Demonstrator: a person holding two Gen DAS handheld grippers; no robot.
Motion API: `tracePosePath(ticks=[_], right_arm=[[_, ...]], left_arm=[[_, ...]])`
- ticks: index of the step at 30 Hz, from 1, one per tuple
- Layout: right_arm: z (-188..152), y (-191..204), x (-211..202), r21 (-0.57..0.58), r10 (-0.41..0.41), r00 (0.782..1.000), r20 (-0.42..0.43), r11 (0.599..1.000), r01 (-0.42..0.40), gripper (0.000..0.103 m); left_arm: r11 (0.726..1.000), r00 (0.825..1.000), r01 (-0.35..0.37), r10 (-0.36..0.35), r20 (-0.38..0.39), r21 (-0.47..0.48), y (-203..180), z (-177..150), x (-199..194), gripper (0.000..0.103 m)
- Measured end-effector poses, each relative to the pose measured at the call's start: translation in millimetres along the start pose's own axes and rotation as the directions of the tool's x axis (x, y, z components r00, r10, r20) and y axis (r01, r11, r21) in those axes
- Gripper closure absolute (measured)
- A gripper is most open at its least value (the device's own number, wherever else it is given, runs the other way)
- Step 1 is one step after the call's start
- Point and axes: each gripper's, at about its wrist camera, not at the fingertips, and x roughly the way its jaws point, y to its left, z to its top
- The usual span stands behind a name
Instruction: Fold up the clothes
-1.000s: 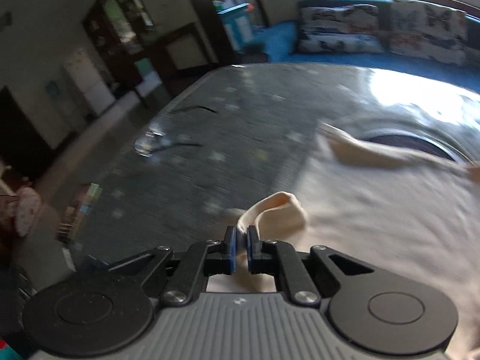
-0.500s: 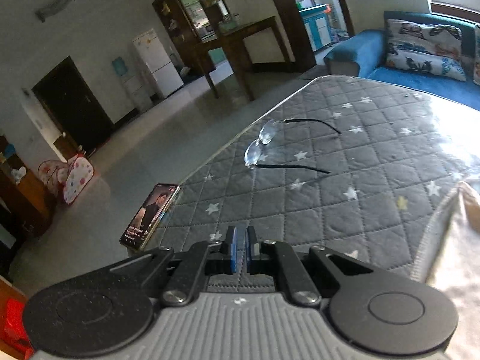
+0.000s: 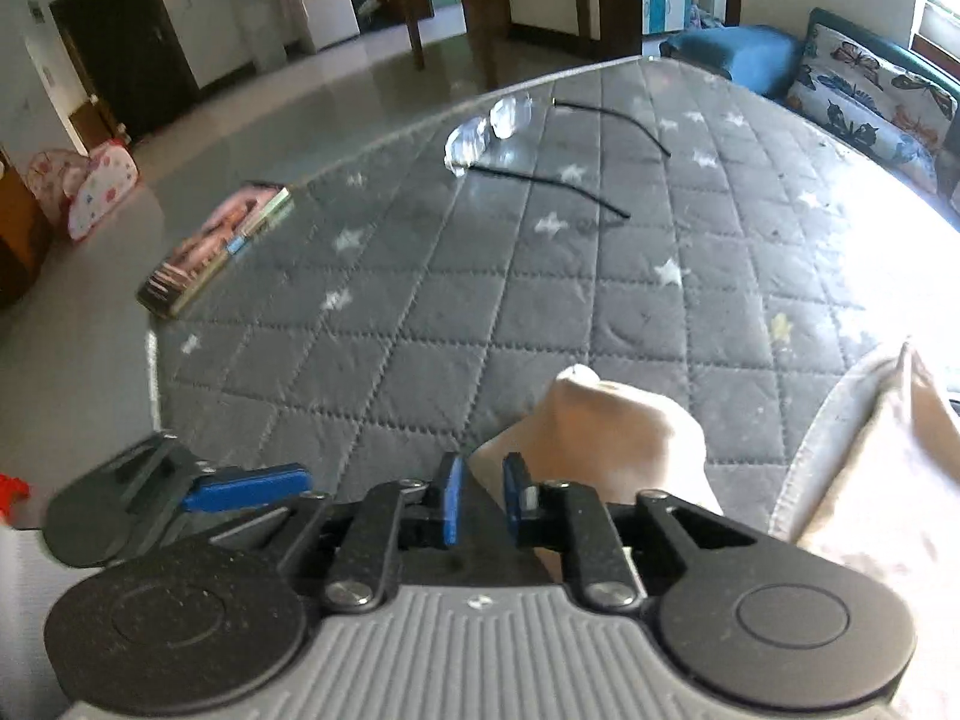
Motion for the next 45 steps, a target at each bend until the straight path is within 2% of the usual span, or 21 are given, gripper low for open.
tracePosePath(ticks=[4, 7, 10, 14, 19, 21, 22, 24, 27, 31, 34, 38, 41, 45], right_arm=[[-4, 7, 15, -0.034, -0.046, 0.999, -0.018, 0.998, 0.045, 0.083], [0, 13, 20, -0.043, -0.061, 0.998, -0.016, 0.997, 0.061, 0.096], [6, 15, 19, -0.02, -0.022, 1.0, -0.012, 1.0, 0.021, 0.098], [24, 18, 14, 0.047, 0.09, 0.995, 0.03, 0.995, -0.092, 0.099], [44, 32, 14, 0.037, 0.161, 0.985, 0.057, 0.986, -0.163, 0.099], [49, 35, 17, 0.033, 0.202, 0.978, 0.045, 0.979, -0.203, 0.096], [50, 34, 16, 0.04, 0.219, 0.974, 0.051, 0.974, -0.222, 0.092], [49, 30, 11, 0.044, 0.231, 0.97, 0.072, 0.971, -0.234, 0.091], [47, 20, -2, 0.042, 0.199, 0.977, 0.08, 0.978, -0.203, 0.091], [35, 2, -14, 0.001, 0.106, 0.994, 0.008, 0.994, -0.106, 0.09], [13, -17, -22, -0.013, 0.016, 0.999, -0.049, 1.0, -0.016, 0.09], [-26, -46, -35, -0.015, -0.101, 0.991, -0.084, 0.995, 0.1, 0.09], [-53, -50, -43, -0.031, -0.117, 0.989, -0.086, 0.993, 0.114, 0.09], [-83, -44, -49, -0.068, -0.119, 0.99, -0.077, 0.991, 0.114, 0.09]], left_arm=[[1.0, 1.0, -0.003, 0.003, -0.002, -0.016, 6, -3, -5, 0.0], [1.0, 1.0, -0.006, 0.006, -0.006, -0.021, 7, -5, -7, 0.0], [1.0, 1.0, -0.005, 0.005, -0.007, -0.024, 7, -8, -10, 0.0], [1.0, 1.0, -0.01, 0.009, -0.009, -0.025, 6, -11, -12, 0.0], [0.999, 1.0, -0.018, 0.018, -0.004, -0.038, 8, -10, -12, 0.0], [0.999, 1.0, -0.02, 0.02, -0.001, -0.039, 9, -9, -13, 0.0], [0.999, 1.0, -0.021, 0.021, 0.0, -0.04, 10, -9, -14, 0.0], [0.999, 1.0, -0.022, 0.022, 0.004, -0.04, 10, -8, -15, 0.0], [0.999, 1.0, -0.014, 0.014, 0.011, -0.041, 10, -5, -17, 0.0], [0.999, 1.0, 0.008, -0.007, 0.03, -0.034, 8, 6, -15, 0.0], [1.0, 0.999, -0.002, 0.003, 0.036, -0.028, 9, 17, -7, 0.0], [0.998, 1.0, 0.014, -0.013, 0.016, -0.069, 11, 31, 8, 0.0], [0.999, 1.0, 0.027, -0.026, 0.014, -0.038, 1, 38, 16, 0.0], [1.0, 1.0, 0.002, -0.002, -0.021, 0.006, -9, 44, 35, 0.001]])
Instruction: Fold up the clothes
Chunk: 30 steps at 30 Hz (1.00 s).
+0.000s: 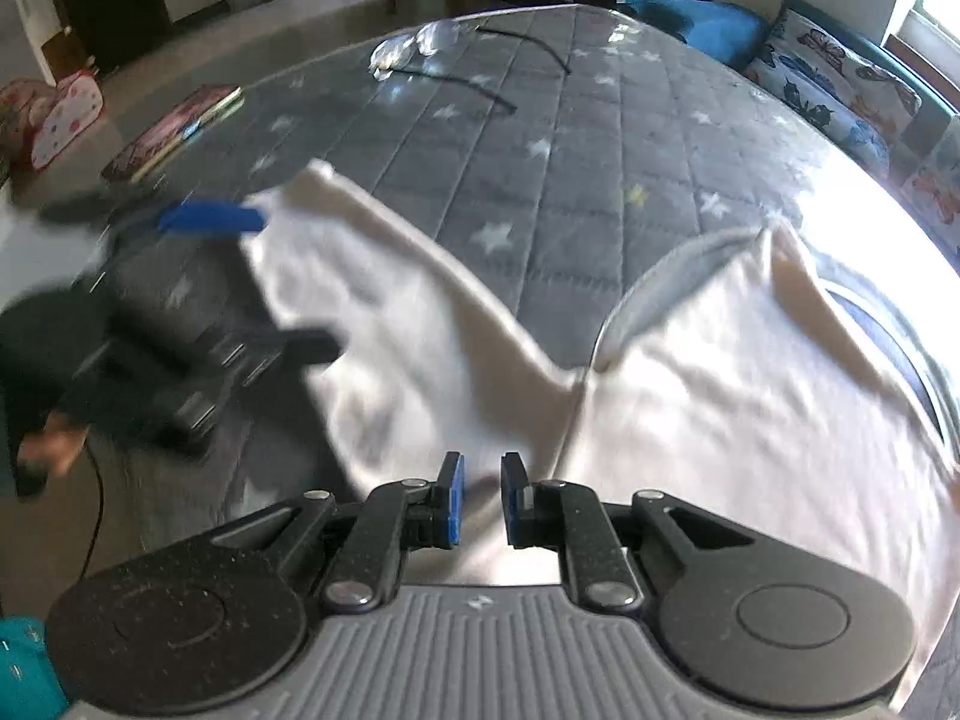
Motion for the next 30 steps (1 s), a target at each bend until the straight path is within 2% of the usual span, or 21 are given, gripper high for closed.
tracePosePath(ticks=[4, 7, 10, 14, 18, 20, 24, 27, 30], right_arm=[[-20, 13, -8, -0.037, -0.026, 0.998, 0.055, 0.999, 0.028, 0.087], [-29, 11, -21, -0.016, -0.031, 0.995, 0.097, 0.999, 0.032, 0.087], [-41, 5, -36, 0.013, -0.047, 0.989, 0.143, 0.999, 0.046, 0.084], [-65, -1, -35, 0.039, -0.054, 0.994, 0.095, 0.998, 0.05, 0.083], [-89, -8, -55, 0.096, -0.029, 0.992, 0.121, 0.995, 0.018, 0.081], [-101, -12, -66, 0.127, -0.025, 0.99, 0.136, 0.992, 0.008, 0.081], [-129, -20, -72, 0.176, -0.051, 0.992, 0.113, 0.984, 0.031, 0.077], [-153, -25, -80, 0.228, -0.06, 0.992, 0.11, 0.973, 0.034, 0.074], [-179, -38, -101, 0.31, -0.103, 0.985, 0.136, 0.949, 0.056, 0.072]], left_arm=[[0.997, 0.996, -0.07, 0.072, -0.05, 0.027, 3, -2, 18, 0.001], [0.993, 0.994, -0.101, 0.103, -0.034, 0.056, 9, -6, 19, 0.0], [0.991, 0.991, -0.129, 0.131, -0.031, 0.042, 18, -4, 22, 0.0], [0.985, 0.986, -0.162, 0.164, -0.024, 0.052, 22, 1, 27, 0.0], [0.979, 0.98, -0.198, 0.2, -0.028, 0.048, 28, 9, 34, 0.0], [0.978, 0.978, -0.206, 0.207, -0.036, 0.038, 31, 12, 36, 0.0], [0.978, 0.977, -0.208, 0.209, -0.052, 0.027, 34, 16, 37, 0.0], [0.974, 0.975, -0.215, 0.218, -0.045, 0.067, 27, 18, 34, 0.0], [0.98, 0.984, -0.174, 0.177, -0.021, 0.102, 11, 23, 22, 0.0]])
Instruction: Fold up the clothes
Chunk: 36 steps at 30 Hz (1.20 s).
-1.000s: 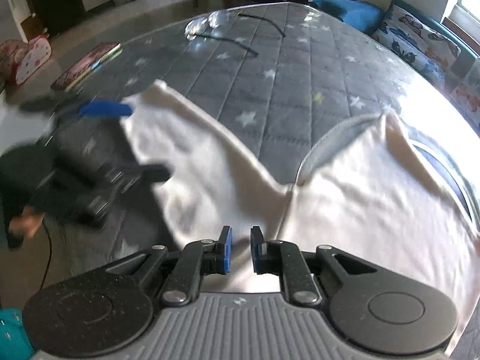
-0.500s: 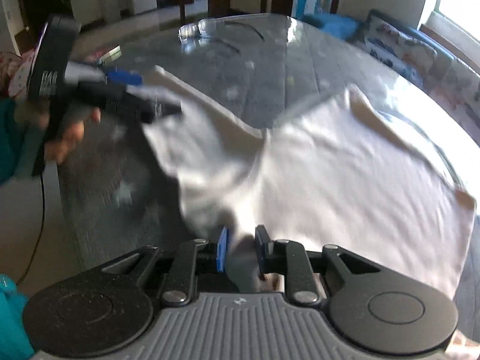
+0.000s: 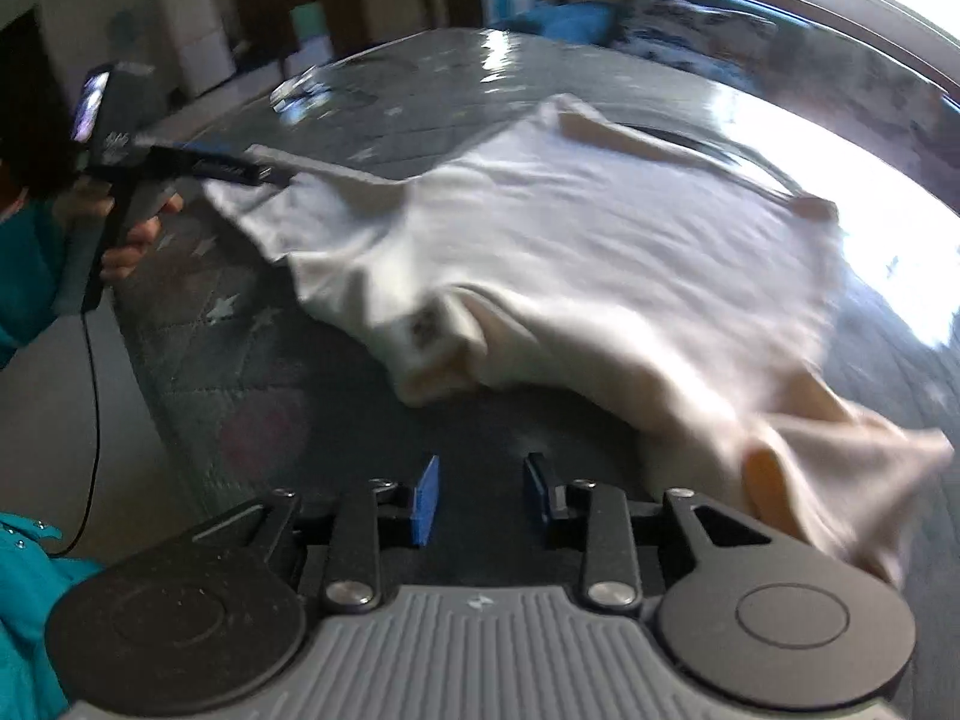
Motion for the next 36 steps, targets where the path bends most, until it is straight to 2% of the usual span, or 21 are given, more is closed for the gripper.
tracePosePath(ticks=[4, 7, 11, 14, 15, 18, 21, 22, 23, 25, 28, 31, 33, 35, 36], right_arm=[[-16, -37, -28, 0.115, -0.086, 0.995, 0.05, 0.99, 0.08, 0.07], [-27, -66, -41, 0.208, -0.166, 0.984, 0.069, 0.967, 0.149, 0.07], [-45, -107, -53, 0.357, -0.221, 0.972, 0.085, 0.917, 0.178, 0.069], [-53, -109, -55, 0.346, -0.214, 0.972, 0.097, 0.923, 0.169, 0.069], [-54, -105, -54, 0.326, -0.214, 0.972, 0.103, 0.93, 0.17, 0.068], [-53, -96, -46, 0.27, -0.246, 0.963, 0.109, 0.94, 0.209, 0.066], [-52, -96, -40, 0.266, -0.245, 0.962, 0.122, 0.942, 0.206, 0.068], [-51, -96, -39, 0.27, -0.244, 0.962, 0.126, 0.941, 0.204, 0.074], [-51, -97, -38, 0.273, -0.243, 0.961, 0.13, 0.941, 0.201, 0.085], [-48, -101, -39, 0.295, -0.246, 0.957, 0.154, 0.936, 0.193, 0.092], [-45, -110, -50, 0.345, -0.262, 0.943, 0.208, 0.921, 0.18, 0.098], [-41, -121, -64, 0.393, -0.296, 0.921, 0.253, 0.901, 0.182, 0.1], [-38, -128, -73, 0.414, -0.344, 0.899, 0.273, 0.885, 0.213, 0.1], [-36, -136, -81, 0.44, -0.382, 0.878, 0.287, 0.867, 0.234, 0.101], [-36, -139, -83, 0.446, -0.388, 0.876, 0.285, 0.863, 0.237, 0.101]], left_arm=[[0.993, 0.993, 0.1, -0.104, 0.055, 0.068, -36, 11, -23, 0.0], [0.968, 0.973, 0.206, -0.218, 0.072, 0.14, -74, 16, -37, 0.0], [0.899, 0.921, 0.358, -0.384, 0.061, 0.253, -126, 16, -56, 0.0], [0.837, 0.887, 0.43, -0.462, 0.017, 0.339, -163, 9, -64, 0.0], [0.819, 0.88, 0.441, -0.475, 0.002, 0.366, -174, 6, -65, 0.0], [0.793, 0.877, 0.449, -0.48, -0.03, 0.412, -191, -4, -66, 0.0], [0.776, 0.871, 0.464, -0.487, -0.06, 0.427, -201, -12, -67, 0.0], [0.773, 0.873, 0.461, -0.484, -0.065, 0.435, -203, -16, -67, 0.0], [0.772, 0.878, 0.449, -0.474, -0.063, 0.449, -205, -19, -66, 0.0], [0.771, 0.889, 0.425, -0.454, -0.059, 0.475, -208, -24, -66, 0.003], [0.768, 0.893, 0.423, -0.445, -0.074, 0.48, -207, -27, -63, 0.014], [0.768, 0.893, 0.427, -0.44, -0.09, 0.477, -204, -28, -59, 0.03], [0.766, 0.891, 0.436, -0.442, -0.105, 0.472, -201, -27, -58, 0.051], [0.761, 0.885, 0.451, -0.45, -0.121, 0.466, -198, -27, -56, 0.056], [0.761, 0.885, 0.45, -0.449, -0.121, 0.467, -196, -27, -57, 0.059]])
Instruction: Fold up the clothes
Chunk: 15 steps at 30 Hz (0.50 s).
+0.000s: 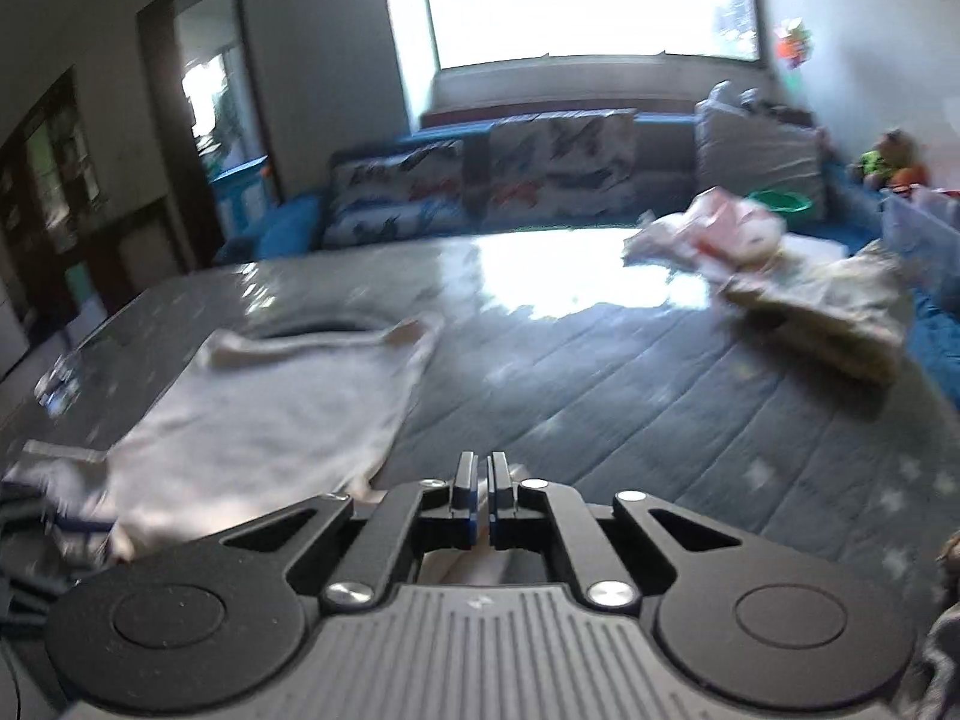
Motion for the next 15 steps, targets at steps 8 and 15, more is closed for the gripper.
tracePosePath(ticks=[8, 15], right_arm=[[-36, 33, 6, -0.237, 0.056, 0.986, -0.16, 0.967, -0.094, 0.085], [-47, 51, 25, -0.299, 0.053, 0.982, -0.179, 0.949, -0.106, 0.079]], left_arm=[[1.0, 1.0, 0.008, -0.009, 0.016, 0.023, 1, -5, -7, 0.072], [0.998, 0.999, 0.02, -0.022, 0.032, 0.061, 3, -8, -18, 0.077]])
